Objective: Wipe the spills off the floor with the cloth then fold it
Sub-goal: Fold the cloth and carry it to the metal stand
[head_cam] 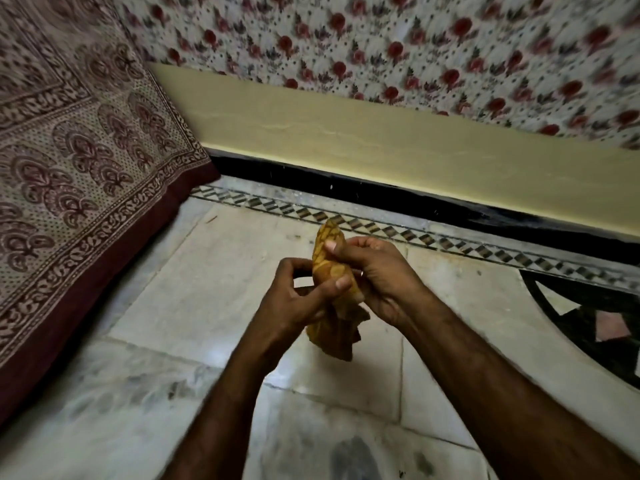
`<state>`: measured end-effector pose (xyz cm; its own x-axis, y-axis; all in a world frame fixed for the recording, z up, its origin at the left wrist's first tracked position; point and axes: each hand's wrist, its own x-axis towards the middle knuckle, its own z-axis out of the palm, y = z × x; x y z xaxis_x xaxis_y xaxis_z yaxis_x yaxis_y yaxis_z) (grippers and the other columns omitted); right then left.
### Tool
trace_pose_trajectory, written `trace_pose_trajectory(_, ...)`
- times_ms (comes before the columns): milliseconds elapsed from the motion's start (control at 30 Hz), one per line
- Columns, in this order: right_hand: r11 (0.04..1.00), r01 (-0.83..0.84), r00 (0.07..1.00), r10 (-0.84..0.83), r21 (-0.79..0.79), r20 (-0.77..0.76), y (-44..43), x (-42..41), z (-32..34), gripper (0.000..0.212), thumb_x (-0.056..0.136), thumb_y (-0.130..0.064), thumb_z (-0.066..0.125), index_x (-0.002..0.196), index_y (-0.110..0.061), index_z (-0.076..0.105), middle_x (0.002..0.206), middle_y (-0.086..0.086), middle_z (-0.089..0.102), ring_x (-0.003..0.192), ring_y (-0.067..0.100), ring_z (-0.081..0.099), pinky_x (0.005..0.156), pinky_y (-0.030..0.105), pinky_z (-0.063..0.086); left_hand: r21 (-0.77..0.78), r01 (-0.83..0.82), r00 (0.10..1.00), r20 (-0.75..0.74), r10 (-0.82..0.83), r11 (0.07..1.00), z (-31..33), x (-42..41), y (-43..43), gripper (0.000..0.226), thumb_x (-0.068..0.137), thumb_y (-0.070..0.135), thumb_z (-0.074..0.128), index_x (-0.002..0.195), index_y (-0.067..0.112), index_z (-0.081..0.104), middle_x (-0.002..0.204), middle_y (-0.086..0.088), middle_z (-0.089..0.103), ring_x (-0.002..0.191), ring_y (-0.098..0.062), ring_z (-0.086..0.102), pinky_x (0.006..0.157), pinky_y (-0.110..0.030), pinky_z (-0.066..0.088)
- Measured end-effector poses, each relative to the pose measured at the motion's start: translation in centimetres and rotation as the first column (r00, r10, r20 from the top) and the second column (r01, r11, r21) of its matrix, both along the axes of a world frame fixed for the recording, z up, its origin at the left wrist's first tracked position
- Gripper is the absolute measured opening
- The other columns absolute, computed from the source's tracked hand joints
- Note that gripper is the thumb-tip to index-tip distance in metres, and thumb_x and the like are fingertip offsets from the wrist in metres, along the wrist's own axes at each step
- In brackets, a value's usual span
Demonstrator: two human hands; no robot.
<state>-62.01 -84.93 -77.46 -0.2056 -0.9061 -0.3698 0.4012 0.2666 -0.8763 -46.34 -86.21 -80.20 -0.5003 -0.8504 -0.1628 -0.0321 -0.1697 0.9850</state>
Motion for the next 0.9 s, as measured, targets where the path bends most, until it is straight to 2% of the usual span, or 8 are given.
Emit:
trace_pose_trajectory(100, 0.992, -0.108, 0.994, 0.109, -0.061, 0.024, -0.6, -0.6, 1.1, 0.03, 0.091, -0.001, 0.064, 0.121, 0.001, 0.063, 0.113, 0.023, 0.071, 0.103, 0.032, 0.07, 0.088, 0.045, 0.059, -0.001, -0.026, 0.999, 0.041, 0.026, 1.0, 1.2, -0.4, -1.1, 0.081, 0.058, 0.064, 0.081, 0.125, 0.027, 0.054, 0.115, 0.016, 0.068, 0.109, -0.013, 0.068, 0.094, -0.045, 0.056)
trace_pose_trajectory(200, 0.949, -0.288, 0.958, 0.284, -0.128, -0.05, -0.6, -0.9, 1.5, 0.052, 0.085, 0.017, 0.054, 0.129, -0.011, 0.059, 0.123, 0.02, 0.07, 0.109, 0.031, 0.069, 0.086, 0.039, 0.058, -0.075, 0.011, 0.994, 0.107, -0.003, 0.997, 2.3, 0.1, -2.6, 0.054, 0.068, 0.042, 0.075, 0.119, 0.028, 0.063, 0.111, 0.005, 0.072, 0.102, -0.02, 0.071, 0.095, -0.05, 0.055)
trace_pose_trajectory(300, 0.91, -0.386, 0.881, 0.315, -0.152, -0.352, -1.1, -0.2, 1.9, 0.073, 0.081, 0.02, 0.061, 0.142, -0.019, 0.051, 0.125, 0.007, 0.07, 0.112, 0.024, 0.069, 0.087, 0.036, 0.059, -0.115, 0.036, 0.991, 0.132, -0.02, 0.993, 3.5, 0.5, -4.3, 0.036, 0.075, 0.02, 0.06, 0.109, 0.021, 0.071, 0.101, -0.007, 0.076, 0.097, -0.029, 0.072, 0.093, -0.054, 0.055)
trace_pose_trajectory(367, 0.929, -0.338, 0.815, 0.21, -0.148, -0.54, -1.8, 0.5, 2.9, 0.069, 0.084, 0.014, 0.065, 0.141, -0.023, 0.053, 0.123, -0.002, 0.071, 0.11, 0.015, 0.07, 0.085, 0.032, 0.061, -0.109, 0.061, 0.987, 0.157, -0.044, 0.992, 5.0, 0.8, -5.3, 0.03, 0.081, 0.012, 0.055, 0.105, 0.014, 0.073, 0.099, -0.013, 0.075, 0.097, -0.03, 0.072, 0.094, -0.054, 0.055)
trace_pose_trajectory(533, 0.972, -0.145, 0.747, -0.014, -0.184, -0.665, -3.7, -0.3, 6.0, 0.027, 0.091, 0.001, 0.065, 0.105, -0.019, 0.074, 0.1, -0.006, 0.076, 0.097, 0.008, 0.071, 0.08, 0.025, 0.057, -0.159, 0.029, 0.962, 0.274, 0.016, 0.987, 8.7, 2.5, -8.6, 0.029, 0.082, 0.01, 0.053, 0.105, 0.019, 0.069, 0.097, -0.013, 0.074, 0.09, -0.03, 0.072, 0.082, -0.054, 0.06)
trace_pose_trajectory(700, 0.989, -0.093, 0.712, -0.016, -0.117, -0.702, -4.6, -1.0, 11.9, 0.025, 0.097, -0.005, 0.057, 0.094, -0.025, 0.072, 0.082, -0.009, 0.072, 0.07, -0.001, 0.066, 0.059, 0.019, 0.05, -0.382, 0.166, 0.893, 0.45, 0.025, 0.909, 14.7, 4.9, -9.0, 0.042, 0.09, 0.006, 0.052, 0.115, 0.04, 0.046, 0.087, 0.001, 0.068, 0.07, -0.011, 0.069, 0.058, -0.028, 0.054)
trace_pose_trajectory(833, 0.992, -0.026, 0.699, -0.07, -0.123, -0.711, -5.4, -2.1, 21.2, 0.013, 0.092, -0.013, 0.069, 0.095, -0.026, 0.07, 0.088, 0.001, 0.075, 0.081, 0.019, 0.072, 0.07, 0.035, 0.06, -0.476, 0.508, 0.712, 0.701, -0.04, 0.718, 23.2, 7.0, -8.5, 0.037, 0.084, 0.025, 0.051, 0.111, 0.05, 0.048, 0.102, 0.01, 0.059, 0.093, -0.009, 0.06, 0.079, -0.032, 0.052)
trace_pose_trajectory(900, 0.992, 0.005, 0.691, -0.096, -0.128, -0.717, -5.4, -2.2, 26.6, 0.015, 0.086, -0.018, 0.078, 0.094, -0.027, 0.069, 0.09, 0.006, 0.074, 0.084, 0.025, 0.072, 0.073, 0.04, 0.061, -0.469, 0.521, 0.683, 0.73, -0.02, 0.713, 28.4, 8.0, -8.6, 0.031, 0.085, 0.023, 0.057, 0.11, 0.04, 0.061, 0.101, 0.007, 0.065, 0.09, -0.008, 0.062, 0.08, -0.027, 0.051)
